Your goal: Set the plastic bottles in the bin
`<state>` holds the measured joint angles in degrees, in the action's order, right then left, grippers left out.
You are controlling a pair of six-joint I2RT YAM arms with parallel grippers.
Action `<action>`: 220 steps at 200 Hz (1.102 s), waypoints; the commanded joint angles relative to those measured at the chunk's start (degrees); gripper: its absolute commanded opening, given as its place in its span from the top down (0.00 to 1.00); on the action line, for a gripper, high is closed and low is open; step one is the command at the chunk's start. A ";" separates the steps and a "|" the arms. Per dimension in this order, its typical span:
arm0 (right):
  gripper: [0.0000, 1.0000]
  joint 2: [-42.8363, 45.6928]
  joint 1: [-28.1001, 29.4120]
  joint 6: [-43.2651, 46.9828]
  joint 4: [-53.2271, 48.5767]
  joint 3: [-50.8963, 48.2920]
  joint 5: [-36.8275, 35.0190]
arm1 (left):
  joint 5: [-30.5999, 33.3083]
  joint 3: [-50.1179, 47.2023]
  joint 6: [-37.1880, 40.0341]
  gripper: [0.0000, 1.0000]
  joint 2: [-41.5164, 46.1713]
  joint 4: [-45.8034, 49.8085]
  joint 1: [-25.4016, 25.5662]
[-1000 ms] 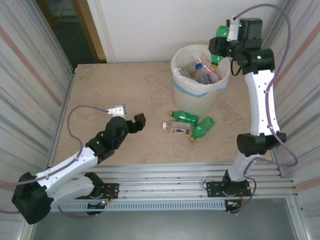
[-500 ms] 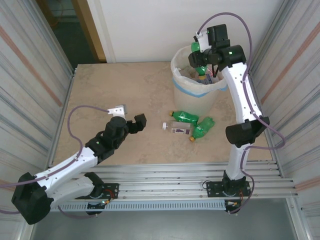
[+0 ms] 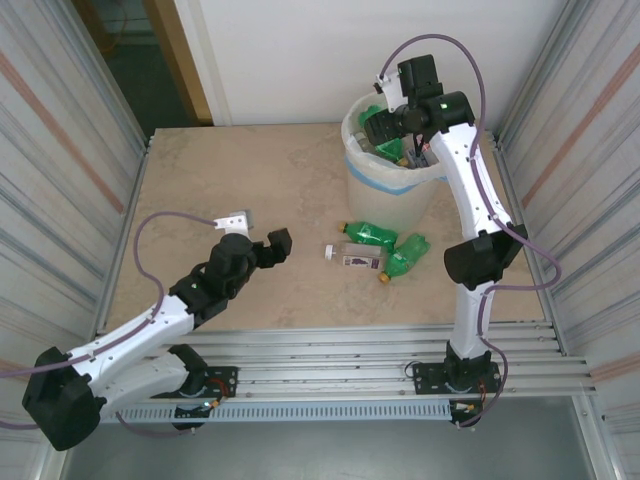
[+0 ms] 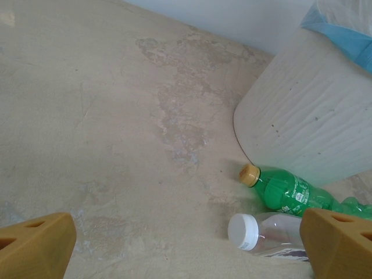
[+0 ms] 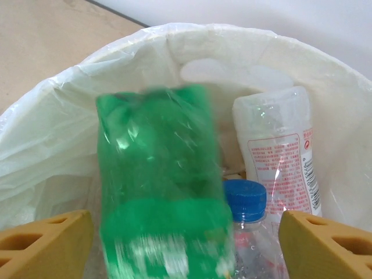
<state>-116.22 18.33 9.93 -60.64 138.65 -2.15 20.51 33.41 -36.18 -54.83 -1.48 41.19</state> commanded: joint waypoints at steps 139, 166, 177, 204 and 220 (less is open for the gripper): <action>0.02 26.72 -1.08 -20.32 12.58 -23.02 -7.36 | 3.76 -5.92 -0.64 0.01 13.96 0.63 -0.45; 0.02 37.85 -3.40 -26.58 17.13 -38.78 -9.04 | 4.95 -6.86 -0.28 0.01 15.75 1.08 -0.49; 0.02 42.51 -4.94 -29.94 18.46 -45.00 -9.61 | 5.48 -6.95 0.03 0.01 16.01 1.24 -0.50; 0.02 52.06 -7.95 -33.30 18.52 -57.20 -11.65 | 6.46 -6.95 1.04 0.01 16.46 1.61 -0.58; 0.02 55.34 -7.96 -34.13 14.83 -61.69 -14.27 | 6.77 -6.96 1.47 0.01 16.86 2.20 -0.58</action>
<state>-65.47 10.46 -19.35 -44.23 81.76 -11.94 24.60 26.65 -36.12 -39.29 0.01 41.19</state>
